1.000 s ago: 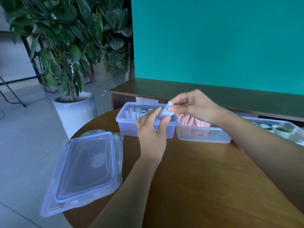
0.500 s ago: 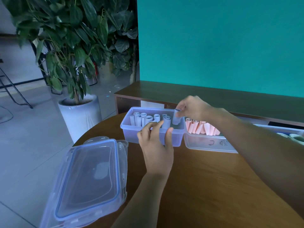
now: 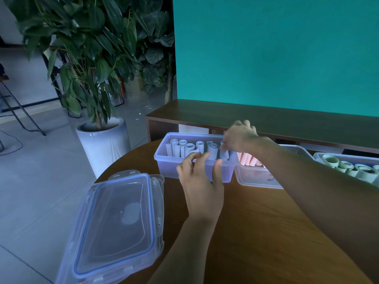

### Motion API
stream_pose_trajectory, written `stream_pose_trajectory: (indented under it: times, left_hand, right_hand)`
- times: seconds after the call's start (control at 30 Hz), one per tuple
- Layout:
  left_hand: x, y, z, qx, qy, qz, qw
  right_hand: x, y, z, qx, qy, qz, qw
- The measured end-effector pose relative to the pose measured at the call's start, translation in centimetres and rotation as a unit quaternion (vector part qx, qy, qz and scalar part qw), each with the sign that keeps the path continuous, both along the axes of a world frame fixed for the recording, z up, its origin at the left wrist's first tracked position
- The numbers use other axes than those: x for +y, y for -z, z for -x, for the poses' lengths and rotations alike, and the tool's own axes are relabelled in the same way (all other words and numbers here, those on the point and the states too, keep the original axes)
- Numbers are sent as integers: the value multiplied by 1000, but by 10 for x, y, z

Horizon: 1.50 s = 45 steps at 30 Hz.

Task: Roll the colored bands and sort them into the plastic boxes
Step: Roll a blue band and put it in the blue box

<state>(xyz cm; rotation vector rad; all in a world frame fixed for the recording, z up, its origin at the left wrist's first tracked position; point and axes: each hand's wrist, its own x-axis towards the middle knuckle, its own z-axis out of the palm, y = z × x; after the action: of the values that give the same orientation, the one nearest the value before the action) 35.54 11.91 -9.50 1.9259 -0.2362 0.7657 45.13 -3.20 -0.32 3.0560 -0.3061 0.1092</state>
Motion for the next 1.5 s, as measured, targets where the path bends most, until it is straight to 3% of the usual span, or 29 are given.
stream_pose_trajectory:
  times: [0.5, 0.83, 1.03, 1.27, 1.5]
  left_hand:
    - [-1, 0, 1, -1, 12, 14, 1000]
    - [0, 0, 1, -1, 24, -5, 1000]
    - [0, 1, 0, -9, 28, -3, 1000]
    - [2, 5, 5, -16, 27, 0, 1000]
    - [-12, 3, 48, -14, 104, -32, 994]
  right_hand:
    - [-1, 4, -10, 8, 33, -27, 999]
    - [-11, 2, -1, -8, 1, -147, 989]
    - [-20, -4, 12, -97, -16, -245, 965]
    - [-24, -21, 67, -176, -44, -265, 947]
    - [-28, -7, 195, -244, -35, -309, 918]
